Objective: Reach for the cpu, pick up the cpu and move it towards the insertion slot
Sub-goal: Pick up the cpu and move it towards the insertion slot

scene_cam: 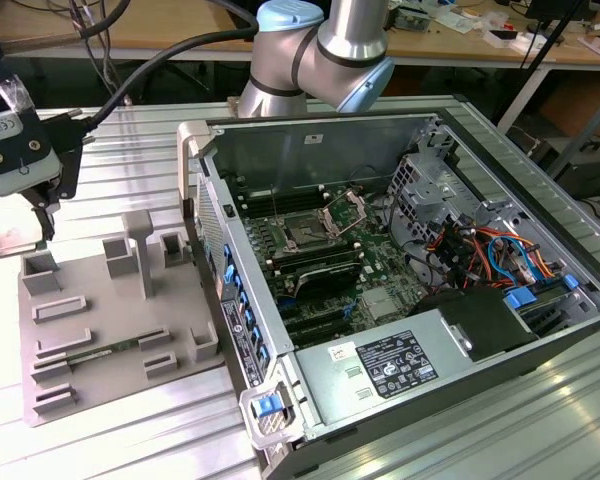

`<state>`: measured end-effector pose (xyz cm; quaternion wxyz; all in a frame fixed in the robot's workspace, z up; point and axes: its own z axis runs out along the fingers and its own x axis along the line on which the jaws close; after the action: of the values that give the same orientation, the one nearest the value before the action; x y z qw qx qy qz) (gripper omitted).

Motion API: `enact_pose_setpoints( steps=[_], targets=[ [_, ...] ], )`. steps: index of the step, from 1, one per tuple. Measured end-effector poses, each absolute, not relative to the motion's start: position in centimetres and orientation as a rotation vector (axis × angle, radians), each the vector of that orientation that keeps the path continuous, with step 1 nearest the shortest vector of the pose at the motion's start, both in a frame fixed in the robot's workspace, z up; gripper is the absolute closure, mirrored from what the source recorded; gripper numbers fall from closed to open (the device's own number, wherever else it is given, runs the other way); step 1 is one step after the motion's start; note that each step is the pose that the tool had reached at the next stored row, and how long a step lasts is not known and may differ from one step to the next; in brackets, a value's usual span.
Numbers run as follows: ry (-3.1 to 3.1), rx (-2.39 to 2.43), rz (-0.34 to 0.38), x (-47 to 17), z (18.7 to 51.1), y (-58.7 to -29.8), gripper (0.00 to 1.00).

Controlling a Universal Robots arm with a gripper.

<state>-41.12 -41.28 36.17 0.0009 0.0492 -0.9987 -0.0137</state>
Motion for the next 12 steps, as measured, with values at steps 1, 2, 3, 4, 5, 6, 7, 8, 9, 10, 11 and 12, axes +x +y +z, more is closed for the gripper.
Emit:
enact_pose_setpoints(
  steps=[1, 2, 3, 4, 5, 6, 7, 8, 9, 10, 11, 12],
  targets=[
    [-3.136, 0.154, -0.043, -41.12, 36.22, -41.28, 0.45],
    [-3.136, 0.154, -0.043, -41.12, 36.26, -41.28, 0.45],
    [-3.136, 0.154, -0.043, -41.12, 36.3, -41.28, 0.45],
    [-3.136, 0.154, -0.043, -41.12, 36.35, -41.28, 0.45],
    [-3.136, 0.155, -0.043, -41.12, 36.38, -41.28, 0.45],
    [-3.136, 0.154, -0.043, -41.12, 36.41, -41.28, 0.45],
    [-3.136, 0.154, -0.043, -41.12, 36.44, -41.28, 0.45],
    [-3.136, 0.154, -0.043, -41.12, 36.47, -41.28, 0.45],
    [-3.136, 0.154, -0.043, -41.12, 36.5, -41.28, 0.45],
    [-3.136, 0.154, -0.043, -41.12, 36.54, -41.28, 0.45],
    [-3.136, 0.155, -0.043, -41.12, 36.6, -41.28, 0.45],
    [-3.136, 0.154, -0.043, -41.12, 36.63, -41.28, 0.45]
  ],
)
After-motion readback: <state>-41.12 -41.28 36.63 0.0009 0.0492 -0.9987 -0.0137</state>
